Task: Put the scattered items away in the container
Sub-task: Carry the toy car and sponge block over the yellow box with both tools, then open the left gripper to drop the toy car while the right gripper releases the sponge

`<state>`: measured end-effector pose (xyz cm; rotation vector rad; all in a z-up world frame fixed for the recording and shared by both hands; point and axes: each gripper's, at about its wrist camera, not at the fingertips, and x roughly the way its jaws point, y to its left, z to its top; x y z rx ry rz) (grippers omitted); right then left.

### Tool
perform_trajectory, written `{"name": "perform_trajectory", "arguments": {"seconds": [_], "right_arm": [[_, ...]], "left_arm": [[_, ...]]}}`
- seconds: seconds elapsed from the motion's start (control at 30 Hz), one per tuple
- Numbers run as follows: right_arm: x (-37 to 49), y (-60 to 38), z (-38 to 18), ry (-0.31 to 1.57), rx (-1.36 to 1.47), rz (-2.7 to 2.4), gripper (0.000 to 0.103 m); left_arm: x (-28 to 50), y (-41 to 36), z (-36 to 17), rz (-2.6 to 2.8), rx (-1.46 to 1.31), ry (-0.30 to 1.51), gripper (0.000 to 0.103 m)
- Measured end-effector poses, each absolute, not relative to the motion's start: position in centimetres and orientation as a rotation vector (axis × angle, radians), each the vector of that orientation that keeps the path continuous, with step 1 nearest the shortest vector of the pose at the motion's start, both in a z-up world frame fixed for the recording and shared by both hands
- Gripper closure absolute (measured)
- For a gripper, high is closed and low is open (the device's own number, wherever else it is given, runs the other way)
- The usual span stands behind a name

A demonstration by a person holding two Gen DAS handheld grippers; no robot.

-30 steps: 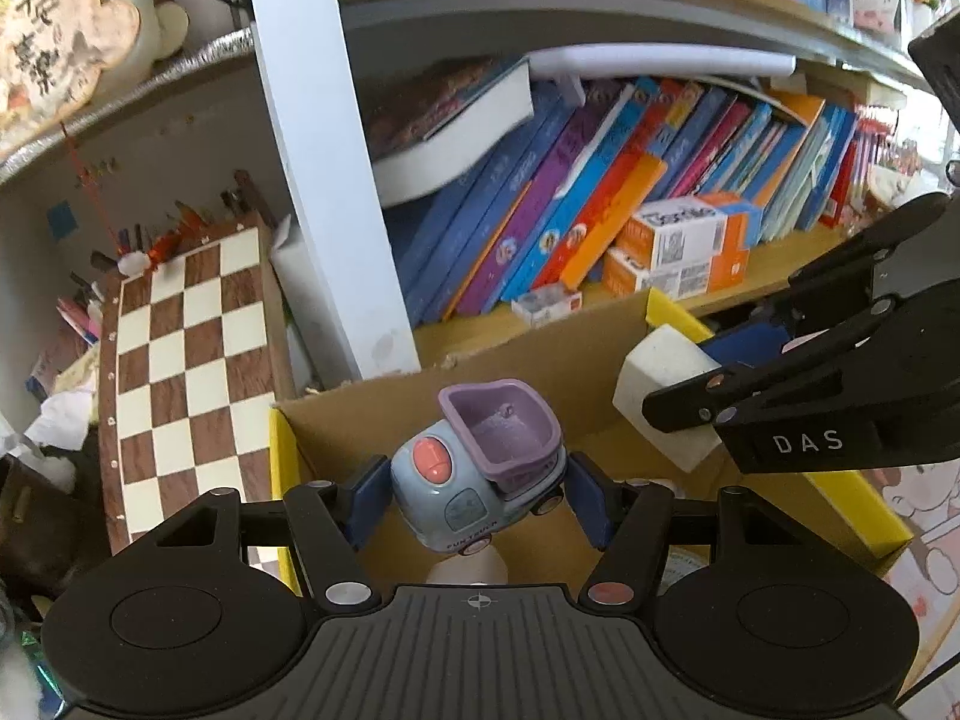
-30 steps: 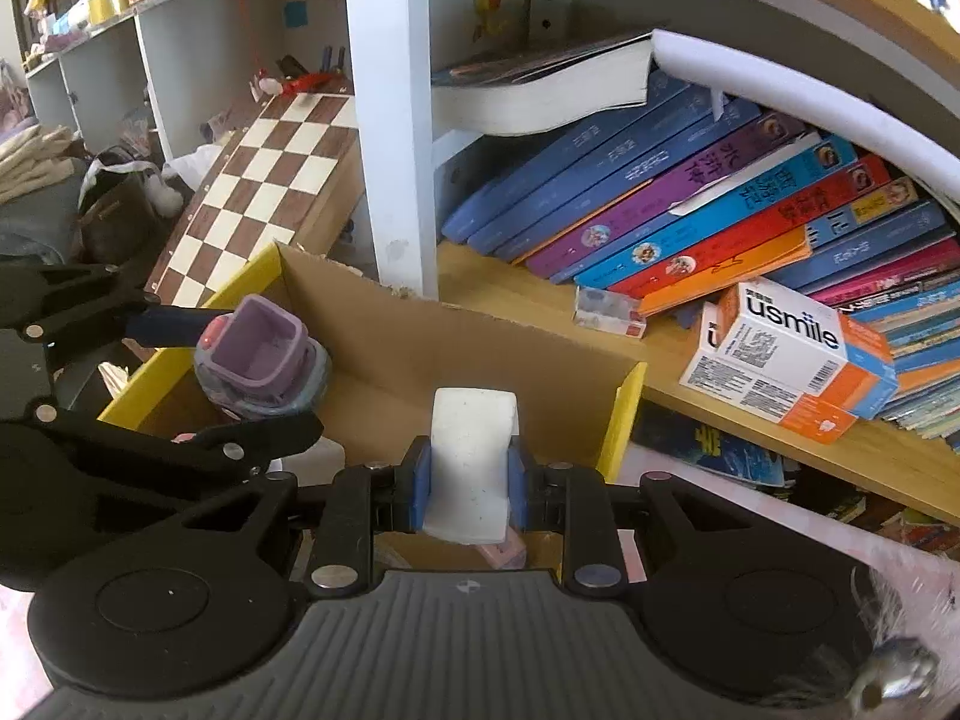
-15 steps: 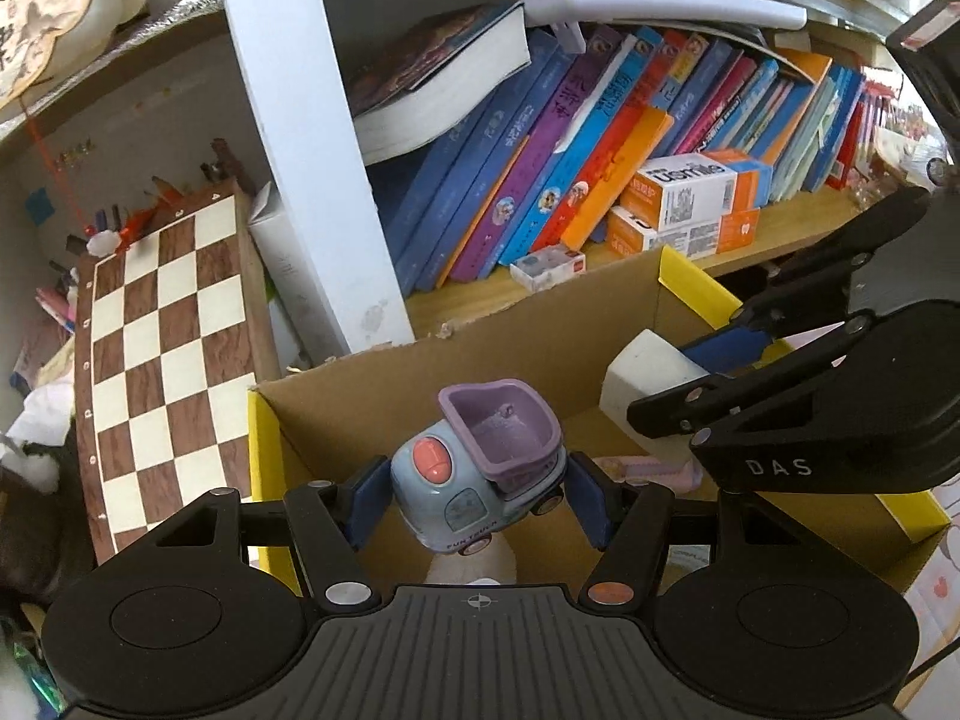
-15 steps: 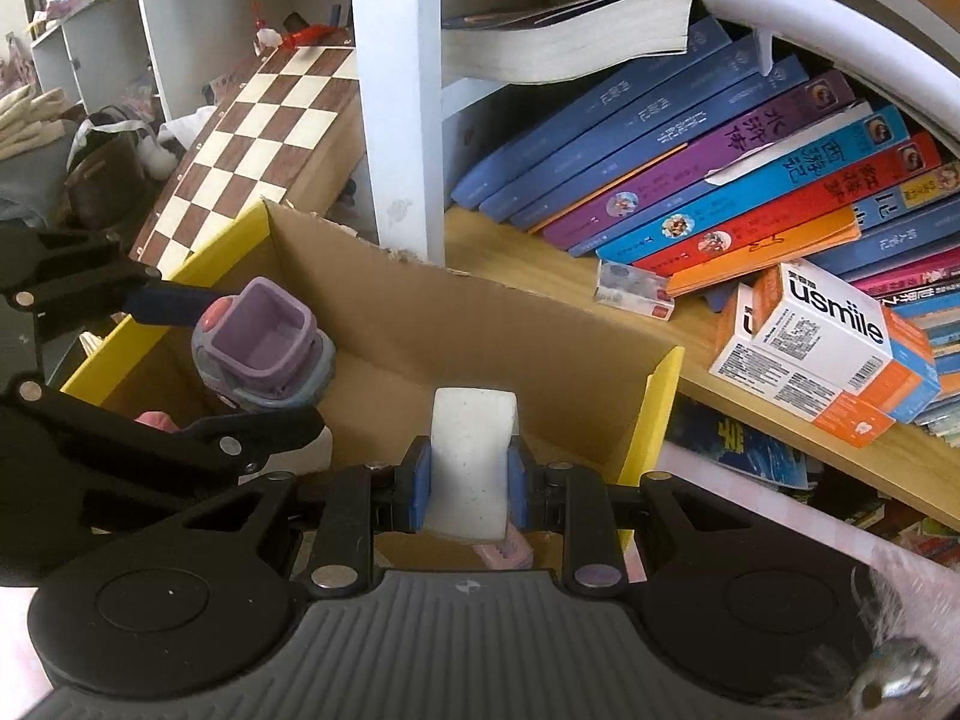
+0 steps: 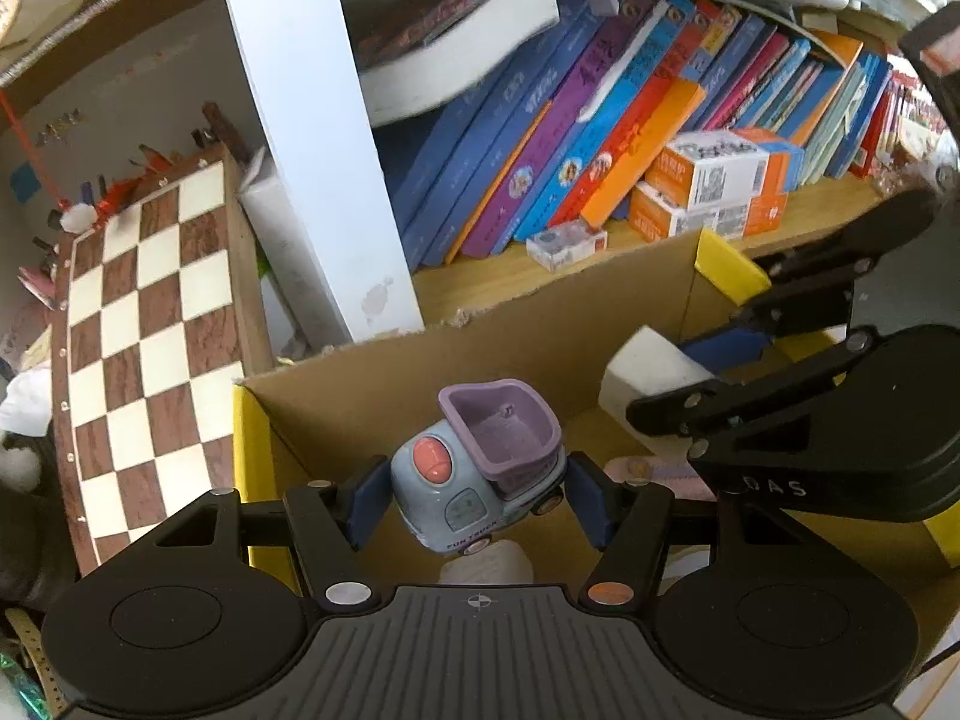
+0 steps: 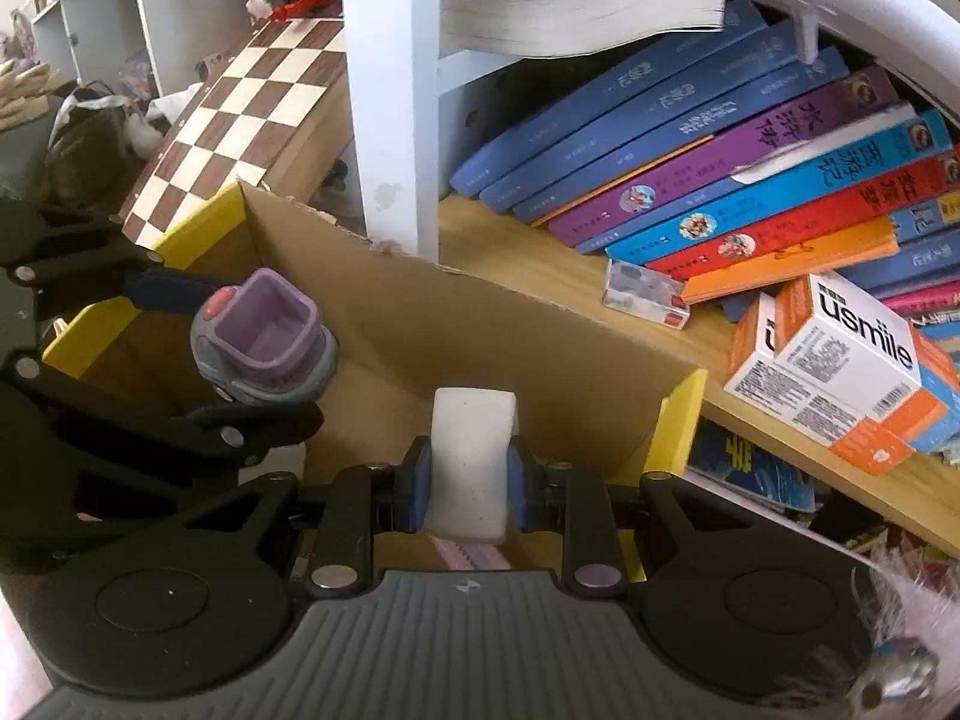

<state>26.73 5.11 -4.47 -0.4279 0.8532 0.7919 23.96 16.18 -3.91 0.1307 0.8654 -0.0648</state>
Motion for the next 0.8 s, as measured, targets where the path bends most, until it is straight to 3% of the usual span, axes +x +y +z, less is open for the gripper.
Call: {"name": "perform_trajectory", "arguments": {"seconds": [0.8], "right_arm": [[27.8, 6.1, -5.6, 0.902, -0.42, 0.828, 0.079]], "left_arm": [[25.3, 17.3, -4.4, -0.067, 0.089, 0.912, 0.039]]}}
